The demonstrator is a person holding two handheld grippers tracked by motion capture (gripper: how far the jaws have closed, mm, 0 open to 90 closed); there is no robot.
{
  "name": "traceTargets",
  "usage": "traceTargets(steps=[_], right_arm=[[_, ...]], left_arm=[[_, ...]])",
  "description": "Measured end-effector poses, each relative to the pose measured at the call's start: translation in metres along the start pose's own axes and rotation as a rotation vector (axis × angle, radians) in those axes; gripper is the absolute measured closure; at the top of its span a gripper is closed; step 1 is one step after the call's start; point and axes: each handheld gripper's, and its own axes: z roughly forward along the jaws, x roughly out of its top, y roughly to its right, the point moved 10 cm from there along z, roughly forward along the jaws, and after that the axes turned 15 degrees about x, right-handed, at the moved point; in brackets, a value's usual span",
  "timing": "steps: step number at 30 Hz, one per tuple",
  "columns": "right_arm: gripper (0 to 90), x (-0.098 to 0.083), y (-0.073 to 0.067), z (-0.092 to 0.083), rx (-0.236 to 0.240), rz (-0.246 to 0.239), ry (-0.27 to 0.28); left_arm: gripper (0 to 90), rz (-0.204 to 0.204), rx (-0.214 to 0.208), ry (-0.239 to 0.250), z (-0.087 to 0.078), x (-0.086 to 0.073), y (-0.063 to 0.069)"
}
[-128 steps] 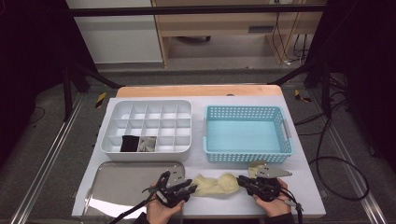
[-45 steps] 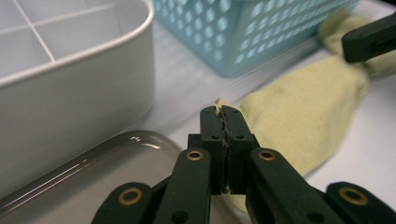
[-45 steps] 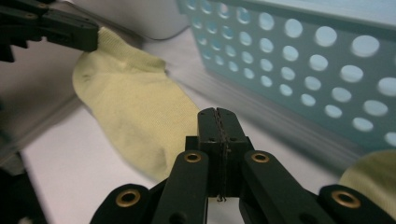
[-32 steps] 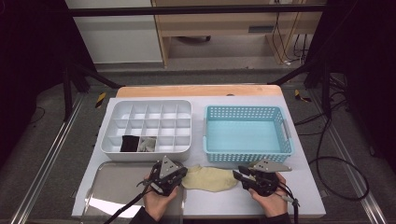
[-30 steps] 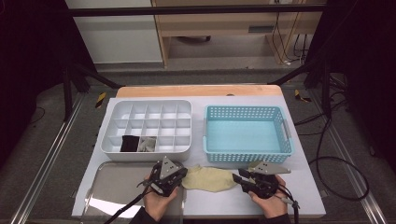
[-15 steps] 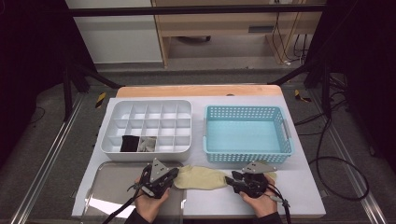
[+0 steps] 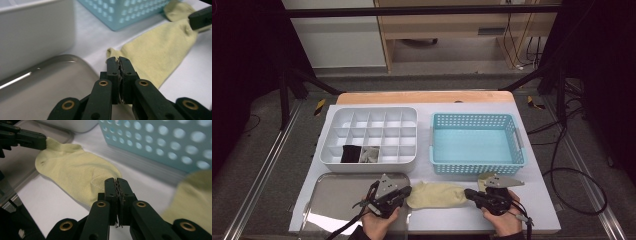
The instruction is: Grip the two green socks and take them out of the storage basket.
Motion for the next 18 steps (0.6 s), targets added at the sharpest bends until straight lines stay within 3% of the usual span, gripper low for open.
traceTargets(steps=[4, 6, 8, 12, 15, 18], right_arm=[[85.8, -0.011, 0.012, -0.008, -0.038, 0.032, -0.018], [78.2, -0.014, 0.019, -0.007, -0.054, 0.030, -0.017], [75.3, -0.014, 0.021, -0.008, -0.059, 0.019, -0.001], [71.5, -0.008, 0.019, -0.012, -0.068, -0.031, 0.036], [70.6, -0.011, 0.013, -0.006, -0.047, -0.042, 0.020], [68.2, -0.016, 0.011, 0.001, -0.034, -0.044, 0.001]], left_arm=[[86.3, 0.017, -0.008, -0.026, 0.010, -0.007, 0.014], [83.6, 0.012, -0.001, -0.047, 0.013, -0.010, 0.012], [81.1, 0.016, 0.004, -0.032, 0.012, -0.007, 0.009], [81.2, 0.021, 0.002, -0.033, 0.011, -0.006, 0.008], [84.8, 0.017, -0.004, -0.039, 0.010, -0.007, 0.010], [81.6, 0.012, -0.007, -0.038, 0.007, -0.005, 0.009]])
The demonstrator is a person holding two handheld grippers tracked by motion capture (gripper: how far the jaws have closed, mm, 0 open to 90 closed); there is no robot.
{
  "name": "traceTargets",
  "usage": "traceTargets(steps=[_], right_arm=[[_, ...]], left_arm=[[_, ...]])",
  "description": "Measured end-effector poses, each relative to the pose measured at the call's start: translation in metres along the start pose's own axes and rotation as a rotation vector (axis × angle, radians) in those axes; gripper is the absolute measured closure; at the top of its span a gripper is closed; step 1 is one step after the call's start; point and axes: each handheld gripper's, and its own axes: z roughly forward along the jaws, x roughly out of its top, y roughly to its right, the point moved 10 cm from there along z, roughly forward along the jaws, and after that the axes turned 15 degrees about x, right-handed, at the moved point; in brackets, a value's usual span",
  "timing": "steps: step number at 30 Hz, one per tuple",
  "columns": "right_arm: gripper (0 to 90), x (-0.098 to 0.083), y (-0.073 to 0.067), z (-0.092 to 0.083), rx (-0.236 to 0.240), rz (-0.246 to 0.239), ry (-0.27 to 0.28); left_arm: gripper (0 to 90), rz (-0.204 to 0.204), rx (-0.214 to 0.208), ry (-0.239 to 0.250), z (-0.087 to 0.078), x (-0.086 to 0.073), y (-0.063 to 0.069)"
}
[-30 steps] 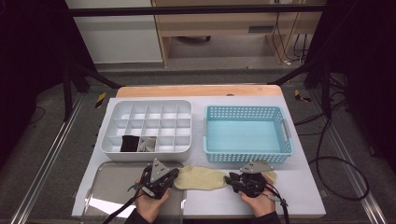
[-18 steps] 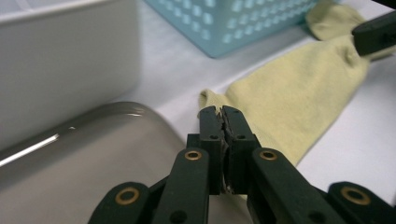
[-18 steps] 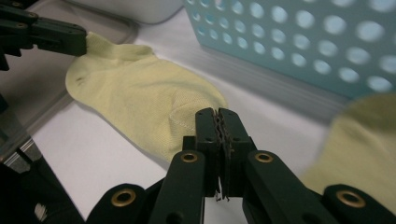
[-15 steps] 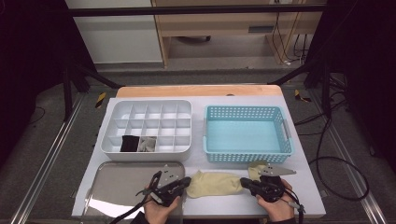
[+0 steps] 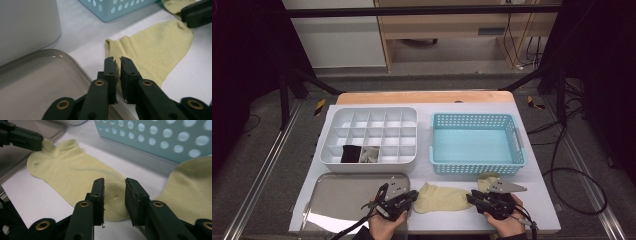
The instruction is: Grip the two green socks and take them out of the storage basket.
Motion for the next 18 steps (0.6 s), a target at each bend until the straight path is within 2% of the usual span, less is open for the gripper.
traceTargets(steps=[2, 4, 7, 11, 14, 18], right_arm=[[68.5, -0.001, 0.001, 0.004, 0.002, -0.002, -0.005], [70.9, -0.002, 0.002, 0.007, -0.003, -0.008, -0.016], [82.4, 0.001, 0.003, 0.013, -0.018, -0.029, -0.041], [86.6, 0.004, 0.007, 0.017, -0.034, -0.038, -0.066], [83.5, 0.006, 0.006, 0.013, -0.018, -0.024, -0.035], [81.3, 0.018, 0.009, -0.014, -0.048, -0.041, 0.047]], left_arm=[[78.9, -0.014, -0.002, 0.008, -0.004, 0.004, -0.001], [77.3, -0.009, 0.002, 0.023, -0.007, 0.009, -0.003], [77.0, 0.005, 0.003, 0.026, -0.007, 0.012, -0.003], [76.6, 0.012, -0.014, 0.016, -0.004, 0.011, 0.002], [76.1, 0.016, -0.013, 0.011, -0.003, 0.011, 0.002], [74.4, 0.022, -0.016, 0.012, -0.006, 0.012, 0.001]])
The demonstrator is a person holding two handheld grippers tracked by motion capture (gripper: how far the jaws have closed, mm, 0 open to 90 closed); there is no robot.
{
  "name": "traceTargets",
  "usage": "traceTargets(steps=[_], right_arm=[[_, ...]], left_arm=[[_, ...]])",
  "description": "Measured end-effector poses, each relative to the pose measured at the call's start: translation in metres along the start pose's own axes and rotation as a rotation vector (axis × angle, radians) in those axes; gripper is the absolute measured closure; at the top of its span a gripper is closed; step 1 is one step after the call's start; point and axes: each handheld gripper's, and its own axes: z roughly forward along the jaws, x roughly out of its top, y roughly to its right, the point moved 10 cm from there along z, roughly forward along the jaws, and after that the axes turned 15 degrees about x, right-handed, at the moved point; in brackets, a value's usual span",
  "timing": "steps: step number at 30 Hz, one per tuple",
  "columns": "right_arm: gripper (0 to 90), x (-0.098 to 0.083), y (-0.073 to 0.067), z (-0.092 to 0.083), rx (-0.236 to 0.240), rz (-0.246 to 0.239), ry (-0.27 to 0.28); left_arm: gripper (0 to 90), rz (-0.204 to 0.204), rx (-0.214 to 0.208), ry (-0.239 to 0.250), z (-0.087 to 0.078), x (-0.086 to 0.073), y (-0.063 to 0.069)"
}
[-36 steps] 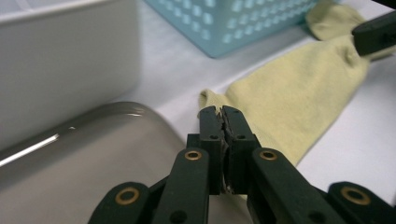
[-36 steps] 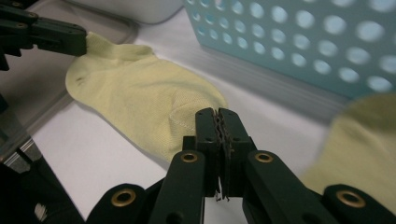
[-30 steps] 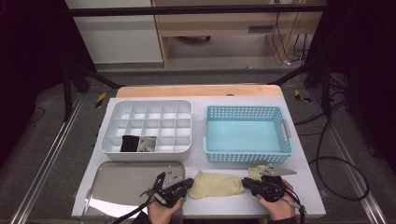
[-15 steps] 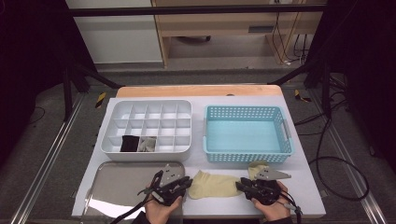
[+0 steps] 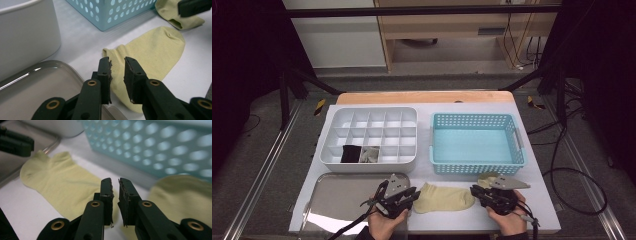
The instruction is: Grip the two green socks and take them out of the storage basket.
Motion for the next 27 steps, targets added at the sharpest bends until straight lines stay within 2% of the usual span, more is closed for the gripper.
traceTargets(steps=[2, 4, 5, 7, 10, 12, 18, 21, 24, 27], right_arm=[[79.7, 0.004, 0.009, -0.017, -0.043, 0.013, 0.041], [76.3, 0.003, 0.020, -0.028, -0.084, 0.035, 0.053], [74.7, 0.000, 0.030, -0.034, -0.121, 0.050, 0.050], [70.6, -0.006, 0.041, -0.038, -0.151, 0.078, 0.049], [61.9, -0.013, 0.054, -0.042, -0.198, 0.090, 0.041], [61.0, -0.017, 0.059, -0.041, -0.213, 0.097, 0.027], [64.5, -0.021, 0.066, -0.038, -0.224, 0.073, 0.007], [73.6, -0.023, 0.069, -0.035, -0.241, 0.050, -0.006], [84.9, -0.024, 0.068, -0.033, -0.238, 0.043, -0.017], [87.4, -0.023, 0.067, -0.033, -0.235, 0.054, -0.017]], left_arm=[[72.5, 0.001, -0.002, -0.007, -0.002, 0.000, 0.000], [70.5, 0.009, -0.003, -0.013, -0.004, -0.002, 0.001], [69.6, 0.010, -0.004, -0.012, -0.005, -0.002, 0.002], [68.0, 0.011, -0.009, -0.018, -0.005, -0.002, 0.003], [66.0, 0.013, -0.008, -0.033, -0.004, -0.004, 0.002], [65.5, 0.011, -0.007, -0.032, -0.004, -0.004, 0.002], [64.8, -0.002, -0.006, -0.025, -0.007, 0.000, -0.002], [64.8, -0.008, -0.004, -0.020, -0.008, 0.001, -0.003], [64.9, -0.009, -0.004, -0.023, -0.007, 0.001, -0.003], [65.0, -0.010, -0.004, -0.023, -0.007, 0.001, -0.003]])
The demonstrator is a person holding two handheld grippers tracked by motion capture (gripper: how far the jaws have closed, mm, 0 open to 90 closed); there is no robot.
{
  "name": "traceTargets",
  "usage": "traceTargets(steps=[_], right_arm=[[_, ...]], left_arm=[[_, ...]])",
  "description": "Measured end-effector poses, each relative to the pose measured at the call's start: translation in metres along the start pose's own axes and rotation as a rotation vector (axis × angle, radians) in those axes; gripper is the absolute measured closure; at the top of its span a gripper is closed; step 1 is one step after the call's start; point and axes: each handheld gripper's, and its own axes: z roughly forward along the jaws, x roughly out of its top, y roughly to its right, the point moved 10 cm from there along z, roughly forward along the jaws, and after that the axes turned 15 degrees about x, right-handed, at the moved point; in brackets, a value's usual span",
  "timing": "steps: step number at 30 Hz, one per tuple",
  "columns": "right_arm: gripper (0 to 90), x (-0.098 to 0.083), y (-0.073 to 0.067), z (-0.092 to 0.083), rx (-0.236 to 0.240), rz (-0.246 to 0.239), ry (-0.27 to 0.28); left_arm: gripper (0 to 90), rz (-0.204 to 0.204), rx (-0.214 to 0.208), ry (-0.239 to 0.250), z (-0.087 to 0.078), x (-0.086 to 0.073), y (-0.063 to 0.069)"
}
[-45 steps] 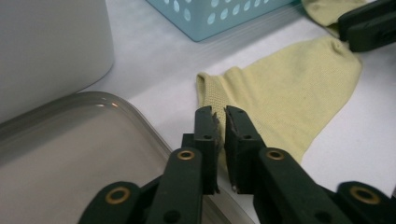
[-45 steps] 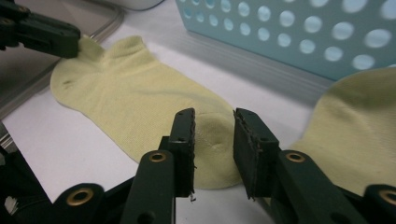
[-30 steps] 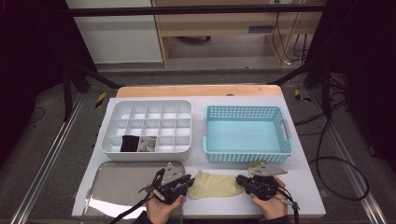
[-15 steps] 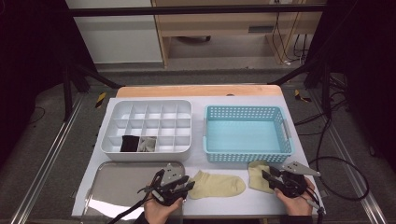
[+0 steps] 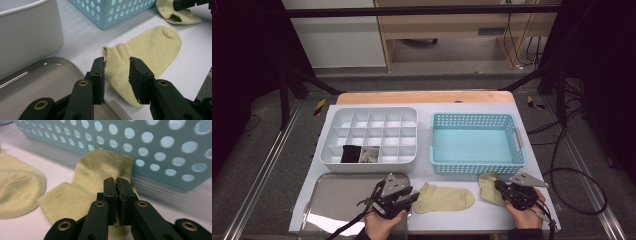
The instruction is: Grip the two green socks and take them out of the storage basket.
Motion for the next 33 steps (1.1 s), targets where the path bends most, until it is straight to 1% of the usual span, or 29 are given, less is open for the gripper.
traceTargets(steps=[3, 5, 6, 8, 11, 14, 16, 17, 19, 22, 25, 26, 28, 30, 33], right_arm=[[89.3, 0.002, -0.003, -0.004, 0.028, 0.003, 0.011], [90.0, 0.007, -0.009, -0.008, 0.070, -0.002, 0.039], [90.0, 0.010, -0.012, -0.010, 0.084, -0.013, 0.046], [90.0, 0.015, -0.018, -0.013, 0.093, -0.036, 0.052], [90.0, 0.019, -0.024, -0.016, 0.105, -0.054, 0.056], [90.0, 0.018, -0.025, -0.015, 0.111, -0.047, 0.051], [90.0, 0.018, -0.028, -0.014, 0.137, -0.043, 0.056], [90.0, 0.020, -0.031, -0.014, 0.149, -0.052, 0.062], [90.0, 0.025, -0.038, -0.015, 0.172, -0.078, 0.071], [90.0, 0.034, -0.053, -0.018, 0.218, -0.112, 0.095], [90.0, 0.042, -0.068, -0.019, 0.254, -0.148, 0.104], [90.0, 0.044, -0.073, -0.019, 0.268, -0.154, 0.105], [90.0, 0.049, -0.084, -0.015, 0.299, -0.177, 0.101], [90.0, 0.051, -0.091, -0.011, 0.329, -0.186, 0.097], [90.0, 0.050, -0.096, 0.001, 0.350, -0.190, 0.075]], left_arm=[[65.0, -0.005, -0.005, 0.003, -0.001, 0.001, 0.000], [65.0, -0.011, -0.010, 0.007, -0.002, 0.003, 0.000], [65.0, -0.011, -0.010, 0.009, -0.003, 0.003, -0.001], [64.9, -0.010, -0.009, 0.013, -0.004, 0.004, -0.001], [64.9, -0.010, -0.003, 0.016, -0.005, 0.004, -0.003], [65.1, -0.011, -0.003, 0.013, -0.004, 0.004, -0.003], [65.1, -0.012, -0.003, 0.015, -0.004, 0.004, -0.003], [65.1, -0.014, -0.006, 0.014, -0.004, 0.004, -0.003], [65.1, -0.015, -0.008, 0.013, -0.004, 0.004, -0.003], [65.0, -0.016, -0.012, 0.014, -0.004, 0.005, -0.003], [64.9, -0.016, -0.014, 0.016, -0.004, 0.005, -0.003], [64.9, -0.017, -0.014, 0.016, -0.004, 0.005, -0.003], [64.9, -0.018, -0.013, 0.015, -0.004, 0.006, -0.004], [64.8, -0.020, -0.014, 0.016, -0.004, 0.006, -0.004], [64.7, -0.019, -0.017, 0.017, -0.004, 0.006, -0.004]])
